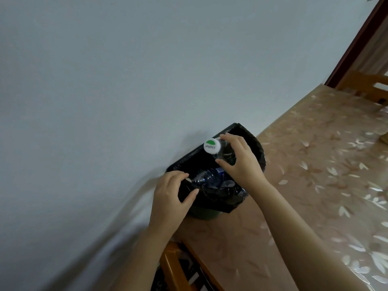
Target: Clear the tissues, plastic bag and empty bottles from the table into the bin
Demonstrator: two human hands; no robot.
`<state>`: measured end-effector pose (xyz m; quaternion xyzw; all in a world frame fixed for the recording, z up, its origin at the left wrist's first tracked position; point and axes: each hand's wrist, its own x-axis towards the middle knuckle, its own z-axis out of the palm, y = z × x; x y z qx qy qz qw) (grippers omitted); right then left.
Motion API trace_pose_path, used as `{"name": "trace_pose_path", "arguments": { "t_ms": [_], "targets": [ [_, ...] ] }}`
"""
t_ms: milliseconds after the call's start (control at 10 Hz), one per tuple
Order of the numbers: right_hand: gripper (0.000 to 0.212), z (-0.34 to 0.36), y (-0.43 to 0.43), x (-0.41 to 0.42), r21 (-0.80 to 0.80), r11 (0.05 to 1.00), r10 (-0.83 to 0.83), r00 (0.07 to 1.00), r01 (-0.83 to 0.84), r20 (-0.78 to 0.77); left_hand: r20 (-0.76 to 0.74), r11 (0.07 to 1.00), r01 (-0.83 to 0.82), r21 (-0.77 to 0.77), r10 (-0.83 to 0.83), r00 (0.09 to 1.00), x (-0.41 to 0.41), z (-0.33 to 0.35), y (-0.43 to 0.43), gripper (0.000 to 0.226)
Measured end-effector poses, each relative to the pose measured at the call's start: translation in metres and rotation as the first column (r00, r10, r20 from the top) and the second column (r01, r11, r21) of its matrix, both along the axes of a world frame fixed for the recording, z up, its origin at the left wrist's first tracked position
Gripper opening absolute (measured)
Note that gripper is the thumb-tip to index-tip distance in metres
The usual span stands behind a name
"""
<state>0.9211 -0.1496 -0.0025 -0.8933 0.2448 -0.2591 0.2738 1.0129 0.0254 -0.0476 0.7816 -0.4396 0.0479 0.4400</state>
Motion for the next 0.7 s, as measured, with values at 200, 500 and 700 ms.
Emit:
{"name": "trace_pose_path", "arguments": {
  "t_ms": [200, 500, 700],
  "targets": [
    [0.062, -0.014, 0.002, 0.009, -0.092, 0.995, 0.022, 0.989, -0.036, -0.145, -0.027, 1.000, -0.015, 0.018, 0.015, 1.000, 0.005, -0.005, 0.003, 0.044],
    [0.063, -0.020, 0.008, 0.005, -0.092, 0.991, 0.065, 0.956, -0.095, -0.287, -0.021, 1.000, -0.012, 0.000, 0.012, 1.000, 0.010, -0.006, 0.006, 0.044],
    [0.059, -0.013, 0.011, -0.008, -0.055, 0.997, 0.033, 0.968, -0.048, -0.250, -0.026, 1.000, -0.004, -0.012, 0.003, 1.000, 0.006, -0.004, 0.006, 0.045]
  ]
}}
